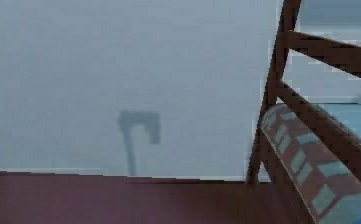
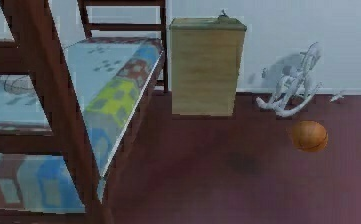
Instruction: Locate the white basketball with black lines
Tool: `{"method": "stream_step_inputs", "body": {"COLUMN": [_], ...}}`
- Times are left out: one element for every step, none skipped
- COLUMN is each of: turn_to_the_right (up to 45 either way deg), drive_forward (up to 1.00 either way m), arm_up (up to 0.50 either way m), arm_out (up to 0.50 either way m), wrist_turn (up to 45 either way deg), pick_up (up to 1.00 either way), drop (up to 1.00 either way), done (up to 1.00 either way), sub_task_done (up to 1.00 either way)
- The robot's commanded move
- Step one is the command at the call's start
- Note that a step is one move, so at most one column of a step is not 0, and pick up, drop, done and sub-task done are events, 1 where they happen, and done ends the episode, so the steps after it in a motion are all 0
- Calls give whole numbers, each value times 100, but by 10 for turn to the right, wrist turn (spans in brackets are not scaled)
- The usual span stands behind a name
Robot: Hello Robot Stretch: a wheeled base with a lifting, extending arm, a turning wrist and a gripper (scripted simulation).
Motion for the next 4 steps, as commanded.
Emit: {"method": "stream_step_inputs", "body": {"turn_to_the_right": [0,450,210,0], "drive_forward": [40,0,0,100], "arm_up": [0,0,0,0], "arm_out": [0,0,0,0], "wrist_turn": [0,0,0,0], "pick_up": [0,0,0,0], "drop": [0,0,0,0], "done": [0,0,0,0], "sub_task_done": [0,0,0,0]}}
